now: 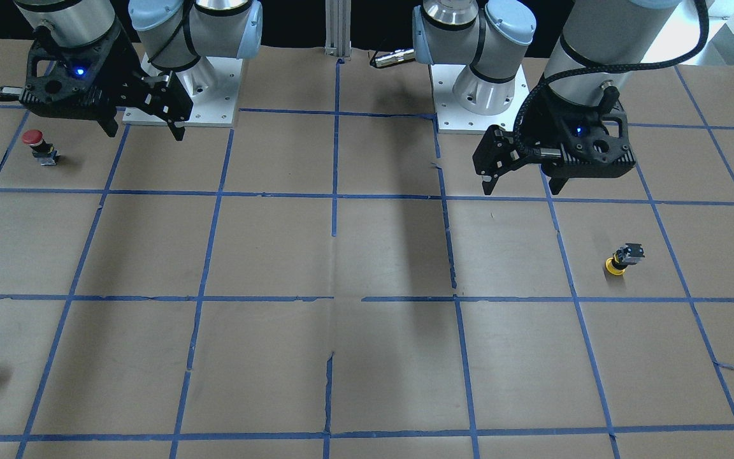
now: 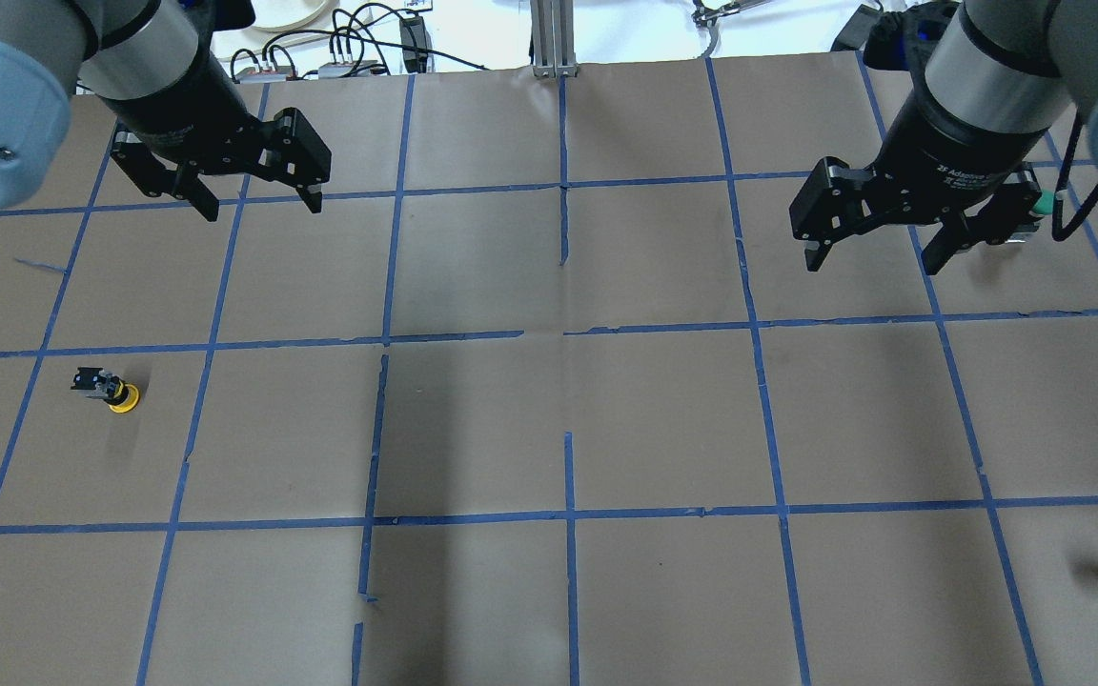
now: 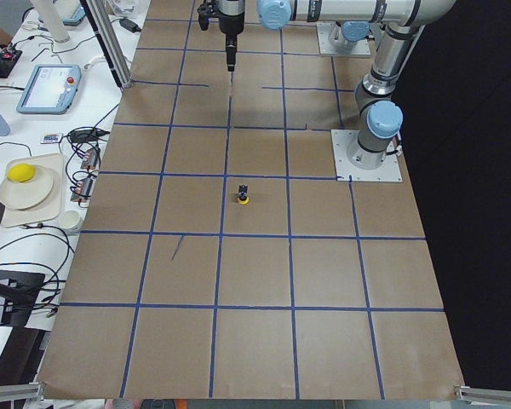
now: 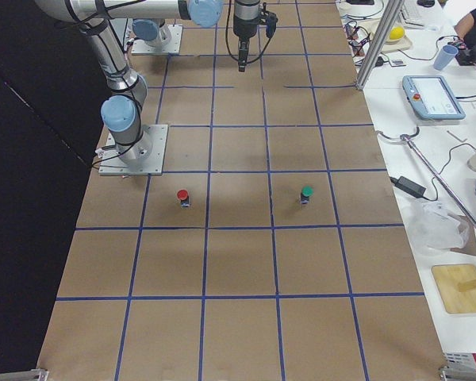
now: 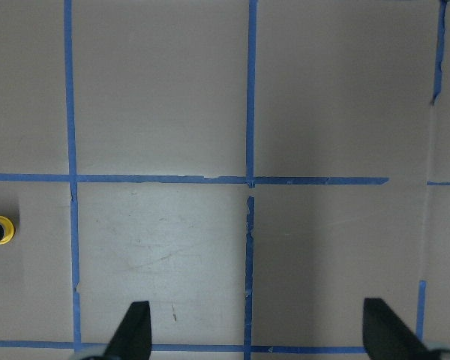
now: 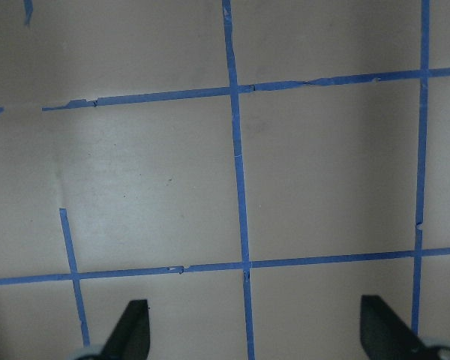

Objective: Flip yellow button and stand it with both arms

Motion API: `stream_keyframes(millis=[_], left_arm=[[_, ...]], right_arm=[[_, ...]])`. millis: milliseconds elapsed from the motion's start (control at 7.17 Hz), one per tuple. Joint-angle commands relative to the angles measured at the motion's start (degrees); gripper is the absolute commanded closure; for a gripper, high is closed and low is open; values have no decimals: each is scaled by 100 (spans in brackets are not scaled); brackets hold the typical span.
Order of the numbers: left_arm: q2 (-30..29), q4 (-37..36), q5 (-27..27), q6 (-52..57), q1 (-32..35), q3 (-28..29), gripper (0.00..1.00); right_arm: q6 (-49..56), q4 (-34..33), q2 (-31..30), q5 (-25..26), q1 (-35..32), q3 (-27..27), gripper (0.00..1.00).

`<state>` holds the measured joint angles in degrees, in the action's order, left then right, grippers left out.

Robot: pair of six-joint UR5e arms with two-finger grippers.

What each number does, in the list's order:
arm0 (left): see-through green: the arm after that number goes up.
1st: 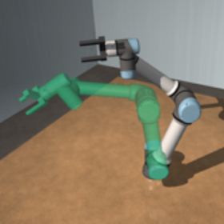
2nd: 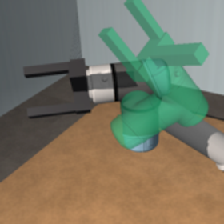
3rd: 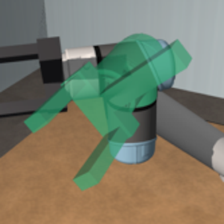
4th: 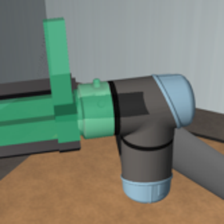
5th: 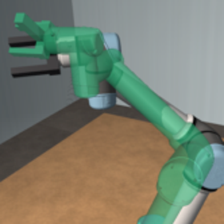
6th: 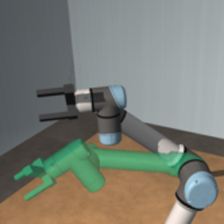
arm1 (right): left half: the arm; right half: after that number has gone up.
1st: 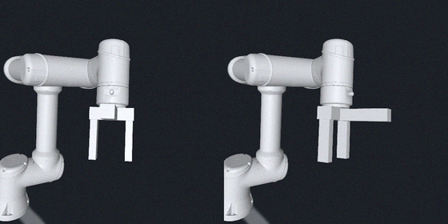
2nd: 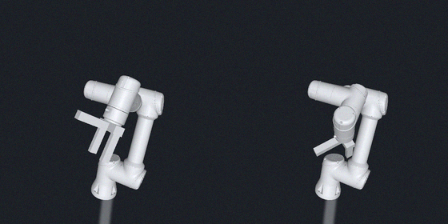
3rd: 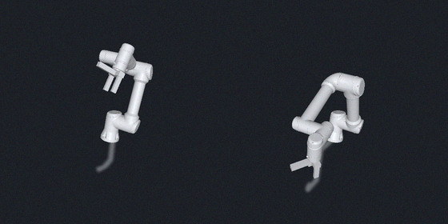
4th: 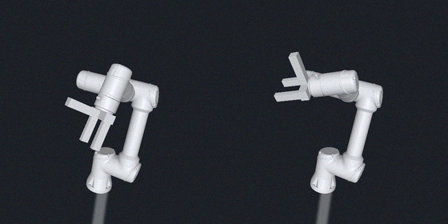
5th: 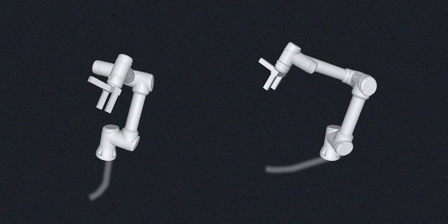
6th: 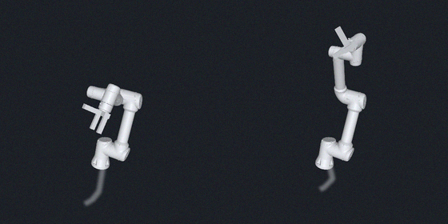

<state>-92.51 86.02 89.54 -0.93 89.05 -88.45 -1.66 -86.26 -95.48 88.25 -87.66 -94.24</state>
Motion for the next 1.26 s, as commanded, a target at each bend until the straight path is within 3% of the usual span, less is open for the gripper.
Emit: stream_keyframes(millis=[0,837,1116], left_arm=[[5,-50,2,-117,42,-92,0],[162,37,134,-57,42,-146,0],[76,29,47,-39,16,-120,0]], right_arm=[[-10,-40,3,-1,3,2,0],[-27,-84,-23,87,3,37,0],[-19,-93,-15,332,3,38,0]])
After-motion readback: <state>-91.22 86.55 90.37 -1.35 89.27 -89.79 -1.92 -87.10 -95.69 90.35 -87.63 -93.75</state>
